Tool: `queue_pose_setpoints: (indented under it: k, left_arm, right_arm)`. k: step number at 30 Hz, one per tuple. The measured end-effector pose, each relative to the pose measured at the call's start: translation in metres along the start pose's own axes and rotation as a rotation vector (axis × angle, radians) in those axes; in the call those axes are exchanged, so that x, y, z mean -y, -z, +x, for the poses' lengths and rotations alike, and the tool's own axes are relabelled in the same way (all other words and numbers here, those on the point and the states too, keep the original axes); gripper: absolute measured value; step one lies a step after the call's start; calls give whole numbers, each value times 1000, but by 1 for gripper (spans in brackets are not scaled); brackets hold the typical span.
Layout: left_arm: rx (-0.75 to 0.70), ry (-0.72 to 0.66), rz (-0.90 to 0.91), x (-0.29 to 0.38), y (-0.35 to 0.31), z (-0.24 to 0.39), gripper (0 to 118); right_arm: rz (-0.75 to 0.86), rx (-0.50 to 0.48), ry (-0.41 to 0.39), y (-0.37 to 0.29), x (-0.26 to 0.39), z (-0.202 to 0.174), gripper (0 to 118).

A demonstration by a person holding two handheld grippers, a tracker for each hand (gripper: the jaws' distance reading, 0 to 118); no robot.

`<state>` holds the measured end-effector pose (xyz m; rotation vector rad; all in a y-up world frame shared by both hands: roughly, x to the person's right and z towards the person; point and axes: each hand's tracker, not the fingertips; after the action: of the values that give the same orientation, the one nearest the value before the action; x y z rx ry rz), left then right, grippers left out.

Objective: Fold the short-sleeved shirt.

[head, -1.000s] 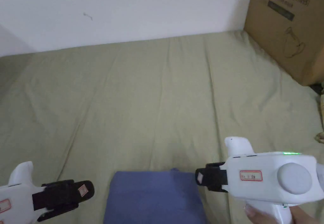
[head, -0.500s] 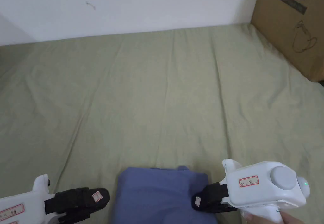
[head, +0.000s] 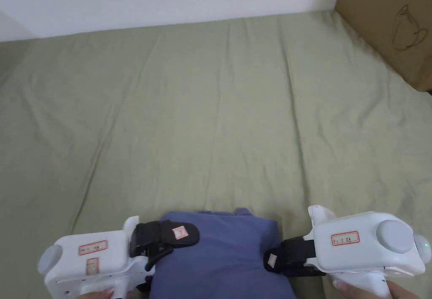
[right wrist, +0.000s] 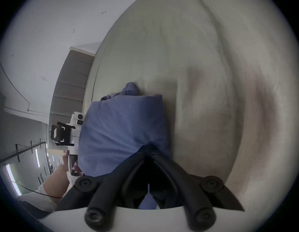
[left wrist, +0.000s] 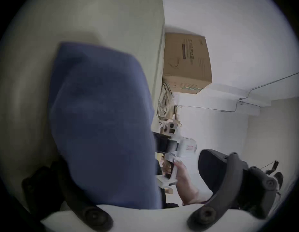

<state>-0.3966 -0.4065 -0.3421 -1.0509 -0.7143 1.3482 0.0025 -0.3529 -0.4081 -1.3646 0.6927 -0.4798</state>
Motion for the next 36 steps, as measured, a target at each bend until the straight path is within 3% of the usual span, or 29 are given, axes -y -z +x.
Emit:
queue_pose_setpoints:
  k: [1, 2, 3, 4, 5, 6, 8, 11, 16, 19, 22, 26, 30, 34, 36]
  left_arm:
    - [-37, 25, 25, 3, -2, 5, 56]
    - [-112, 70, 80, 5, -5, 9, 27]
    - [-263, 120, 123, 9, -4, 15, 26]
    - [-360, 174, 133, 14, -7, 16, 27]
    - [-362, 177, 120, 17, -12, 13, 27]
    - [-274, 142, 114, 22, -17, 14, 27]
    - [-339, 217, 137, 29, -24, 35, 26]
    - [-403, 302, 158, 32, -59, 54, 26]
    - [-541, 337, 239, 35, -154, 68, 26]
    - [-651, 363, 268, 32, -221, 74, 26]
    - [-775, 397, 283, 27, -280, 82, 26]
    - [-1129, 470, 298, 15, -326, 93, 27]
    - [-1615, 525, 271, 6, -332, 86, 27]
    - [-1780, 547, 297, 0, -336, 78, 33]
    - [-1874, 594, 282, 0, -337, 77, 67]
  right_arm:
    - [1, 2, -4, -1, 0, 0, 1]
    - [3, 2, -6, -2, 1, 0, 1]
    - [6, 0, -6, -3, 2, 0, 1]
    - [11, -1, -3, -5, 2, 1, 1]
    - [23, -5, 9, -9, 4, -3, 1]
    - [39, 19, 12, -13, 6, -10, 1]
    - [93, 92, -74, -25, 10, -35, 1]
    - [194, 129, -191, -35, 16, -89, 1]
    - [282, 254, -228, 5, 24, -198, 1]
    - [274, 192, -341, 46, 33, -253, 1]
    - [220, 190, -451, 87, 42, -302, 1]
    - [251, 277, -540, 134, 57, -345, 1]
    - [240, 315, -469, 173, 58, -361, 1]
    - [206, 318, -469, 190, 62, -367, 1]
    - [202, 336, -482, 191, 65, -367, 1]
